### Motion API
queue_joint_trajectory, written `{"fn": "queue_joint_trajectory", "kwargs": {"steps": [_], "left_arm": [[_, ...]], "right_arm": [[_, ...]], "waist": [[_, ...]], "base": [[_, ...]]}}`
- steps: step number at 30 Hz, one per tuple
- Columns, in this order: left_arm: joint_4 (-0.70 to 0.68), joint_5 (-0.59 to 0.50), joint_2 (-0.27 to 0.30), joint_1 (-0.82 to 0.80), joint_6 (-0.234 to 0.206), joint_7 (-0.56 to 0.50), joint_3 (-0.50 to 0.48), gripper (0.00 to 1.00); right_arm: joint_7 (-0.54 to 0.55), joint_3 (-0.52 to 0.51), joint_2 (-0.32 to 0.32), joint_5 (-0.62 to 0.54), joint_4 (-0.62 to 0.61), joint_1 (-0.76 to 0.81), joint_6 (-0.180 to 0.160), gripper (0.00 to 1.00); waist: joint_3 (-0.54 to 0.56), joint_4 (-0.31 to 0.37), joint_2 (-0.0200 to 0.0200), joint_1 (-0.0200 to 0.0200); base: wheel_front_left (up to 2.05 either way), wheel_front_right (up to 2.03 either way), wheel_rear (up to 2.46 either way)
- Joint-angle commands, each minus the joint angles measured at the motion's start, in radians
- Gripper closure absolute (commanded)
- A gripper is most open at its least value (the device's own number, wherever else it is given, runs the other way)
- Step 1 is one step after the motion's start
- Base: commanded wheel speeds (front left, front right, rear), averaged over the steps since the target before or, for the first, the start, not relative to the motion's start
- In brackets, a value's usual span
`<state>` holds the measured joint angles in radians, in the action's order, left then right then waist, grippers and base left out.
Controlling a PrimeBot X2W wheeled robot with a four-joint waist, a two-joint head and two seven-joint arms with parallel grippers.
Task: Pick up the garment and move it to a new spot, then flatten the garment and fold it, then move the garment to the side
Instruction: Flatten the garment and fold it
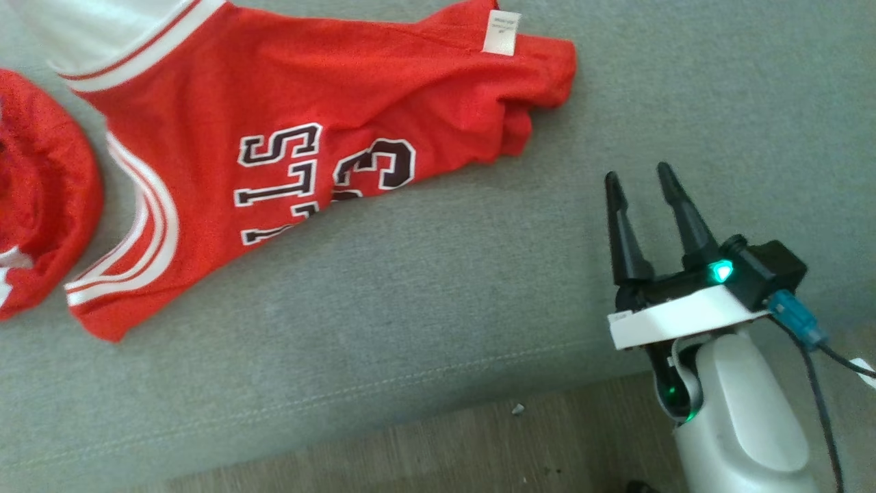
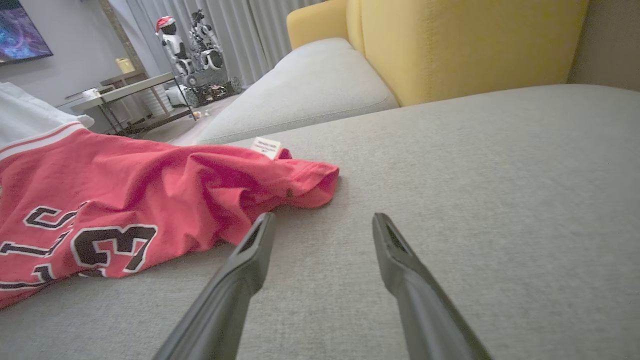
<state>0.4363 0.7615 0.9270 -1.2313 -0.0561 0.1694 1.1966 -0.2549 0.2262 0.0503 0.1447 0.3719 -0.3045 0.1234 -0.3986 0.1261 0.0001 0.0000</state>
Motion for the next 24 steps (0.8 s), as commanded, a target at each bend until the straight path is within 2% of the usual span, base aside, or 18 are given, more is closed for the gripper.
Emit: {"fn": "queue_joint_trajectory", "kwargs": {"steps": [1,5,12,19,24], "left_arm": [[-0.016,0.005,0.049,-0.025,-0.014,0.01,-0.06,1.0],[-0.046,0.022,0.066,-0.001,-0.035,0.019,-0.066,1.0],[-0.086,0.03,0.07,0.013,-0.052,0.006,-0.06,1.0],[-0.109,0.026,0.061,0.012,-0.055,-0.006,-0.05,1.0],[-0.116,0.021,0.061,0.009,-0.054,-0.012,-0.045,1.0]], "right_arm": [[-0.007,0.025,0.0,-0.001,-0.023,0.011,0.007,0.0],[-0.007,0.051,0.0,0.063,0.015,-0.024,0.007,0.0],[-0.005,0.101,0.0,0.402,0.161,-0.169,0.007,0.0],[0.109,0.173,0.0,0.658,0.318,-0.354,0.007,0.0],[0.17,0.183,0.0,0.754,0.415,-0.433,0.007,0.0]], "waist": [[0.011,-0.014,-0.0001,0.0],[0.015,-0.024,-0.0001,0.0],[0.015,-0.033,-0.0001,0.0],[0.014,-0.035,-0.0001,0.0],[0.008,-0.039,-0.0001,0.0]], "base": [[0.0,0.0,0.0],[0.0,0.0,0.0],[0.0,0.0,0.0],[0.0,0.0,0.0],[0.0,0.0,0.0]]}}
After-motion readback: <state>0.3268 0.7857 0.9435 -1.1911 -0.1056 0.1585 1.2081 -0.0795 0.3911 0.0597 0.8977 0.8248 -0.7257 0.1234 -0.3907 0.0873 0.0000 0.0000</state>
